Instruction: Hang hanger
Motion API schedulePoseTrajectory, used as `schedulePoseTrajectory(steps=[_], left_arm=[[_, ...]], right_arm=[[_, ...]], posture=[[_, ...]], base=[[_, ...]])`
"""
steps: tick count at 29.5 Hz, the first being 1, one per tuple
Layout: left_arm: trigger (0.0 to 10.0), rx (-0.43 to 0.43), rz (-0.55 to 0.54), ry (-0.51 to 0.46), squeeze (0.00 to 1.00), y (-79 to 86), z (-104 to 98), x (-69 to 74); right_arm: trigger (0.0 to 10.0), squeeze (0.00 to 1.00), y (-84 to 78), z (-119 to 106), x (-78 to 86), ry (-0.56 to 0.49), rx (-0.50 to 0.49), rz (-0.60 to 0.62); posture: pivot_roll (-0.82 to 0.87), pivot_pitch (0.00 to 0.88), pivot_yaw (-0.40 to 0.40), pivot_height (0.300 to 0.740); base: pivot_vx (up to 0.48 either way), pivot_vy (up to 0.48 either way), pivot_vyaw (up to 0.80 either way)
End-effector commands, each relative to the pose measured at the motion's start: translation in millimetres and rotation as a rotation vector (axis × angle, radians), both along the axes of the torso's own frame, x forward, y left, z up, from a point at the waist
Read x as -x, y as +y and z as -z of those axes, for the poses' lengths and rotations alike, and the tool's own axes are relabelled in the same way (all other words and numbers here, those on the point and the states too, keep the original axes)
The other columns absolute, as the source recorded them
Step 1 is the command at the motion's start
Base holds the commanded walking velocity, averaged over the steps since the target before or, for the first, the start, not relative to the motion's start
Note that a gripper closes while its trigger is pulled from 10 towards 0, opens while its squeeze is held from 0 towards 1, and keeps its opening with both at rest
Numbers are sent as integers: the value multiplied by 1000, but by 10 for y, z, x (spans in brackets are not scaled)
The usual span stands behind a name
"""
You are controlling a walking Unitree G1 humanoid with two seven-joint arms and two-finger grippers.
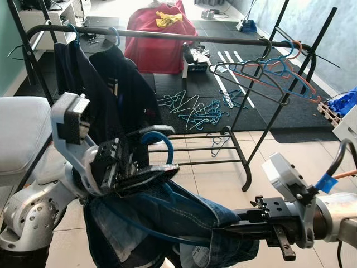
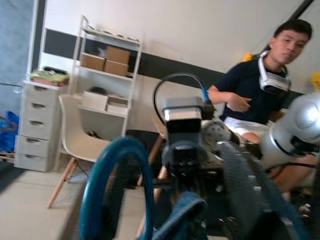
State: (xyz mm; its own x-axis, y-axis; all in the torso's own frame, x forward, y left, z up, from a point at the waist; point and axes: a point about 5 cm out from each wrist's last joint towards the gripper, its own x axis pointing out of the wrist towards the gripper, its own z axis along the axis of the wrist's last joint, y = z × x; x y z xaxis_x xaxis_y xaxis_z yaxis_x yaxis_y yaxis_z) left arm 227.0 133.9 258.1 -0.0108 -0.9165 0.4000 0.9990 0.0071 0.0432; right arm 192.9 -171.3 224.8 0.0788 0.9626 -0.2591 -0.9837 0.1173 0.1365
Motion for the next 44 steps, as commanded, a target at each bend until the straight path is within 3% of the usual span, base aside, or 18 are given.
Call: schedulePoseTrajectory(steps=[1, 2, 3, 4, 17, 18, 19, 22, 23, 27, 28, 31, 33, 34, 35, 37, 40, 44], left_arm=[[2784, -35, 42, -12, 0, -10, -10, 59], [1255, -39, 49, -11, 0, -17, -9, 60], [1255, -39, 49, -11, 0, -17, -9, 60], [0, -39, 49, -11, 0, -26, -14, 54], [0, -46, -4, -16, 0, 38, -22, 6], [0, -40, -21, -20, 0, 40, -30, -12], [0, -31, -38, -23, 0, 41, -41, -31], [0, -31, -38, -23, 0, 41, -41, -31], [0, -25, -49, -25, 0, 41, -49, -43], [0, -13, -75, -28, 0, 41, -67, -70], [0, -3, -120, -36, 0, 47, -90, -115], [0, -3, -120, -36, 0, 47, -90, -115], [0, -3, -228, -54, 0, 64, -123, -217], [0, -3, -228, -54, 0, 64, -123, -217], [0, -7, -290, -61, 0, 72, -133, -272], [0, -7, -290, -61, 0, 72, -133, -272], [1020, -15, -429, -78, 0, 75, -155, -402], [706, -1, -496, -81, 0, 70, -187, -458]], right_arm=[[0, 0, 25, -54, 29, -19, -3, -34], [0, 0, 24, -55, 27, -19, -1, -34], [0, 0, 24, -55, 27, -19, -1, -34], [0, 0, 22, -56, 26, -18, -1, -34], [0, 0, -12, -73, -6, -31, 1, 0], [9451, 0, -25, -66, -53, -44, 0, 40], [10000, 678, -40, -66, -102, -58, -9, 81], [10000, 678, -40, -66, -102, -58, -9, 81], [10000, 1000, -54, -65, -143, -68, -17, 117], [10000, 1000, -79, -63, -188, -82, -21, 157], [10000, 1000, -138, -77, -274, -124, -27, 243], [10000, 1000, -138, -77, -274, -124, -27, 243], [10000, 1000, -330, -130, -501, -235, -41, 498], [10000, 1000, -330, -130, -501, -235, -41, 498], [10000, 1000, -444, -166, -604, -291, -48, 638], [10000, 1000, -444, -166, -604, -291, -48, 638], [10000, 1000, -621, -217, -720, -346, -76, 862], [10000, 1000, -685, -219, -747, -353, -96, 954]], posture=[[-59, 82, -56, 740], [-59, 82, -56, 740], [-59, 82, -56, 740], [-59, 82, -56, 740], [-61, 89, -54, 740], [-63, 89, -57, 740], [-63, 90, -57, 740], [-63, 90, -57, 740], [-63, 90, -57, 740], [-64, 91, -59, 740], [-64, 93, -61, 740], [-64, 93, -61, 740], [-66, 99, -60, 740], [-66, 99, -60, 740], [-67, 100, -61, 740], [-67, 100, -61, 740], [-69, 104, -62, 740], [-73, 106, -63, 740]], base=[[0, 0, 0], [0, 0, 0], [0, 0, 0], [0, 0, 0], [0, 0, 0], [0, 0, 0], [0, 0, 0], [0, 0, 0], [0, 0, 0], [0, 0, 0], [0, 0, 0], [0, 0, 0], [0, 0, 0], [0, 0, 0], [0, 0, 0], [0, 0, 0], [0, 0, 0], [0, 0, 0]])
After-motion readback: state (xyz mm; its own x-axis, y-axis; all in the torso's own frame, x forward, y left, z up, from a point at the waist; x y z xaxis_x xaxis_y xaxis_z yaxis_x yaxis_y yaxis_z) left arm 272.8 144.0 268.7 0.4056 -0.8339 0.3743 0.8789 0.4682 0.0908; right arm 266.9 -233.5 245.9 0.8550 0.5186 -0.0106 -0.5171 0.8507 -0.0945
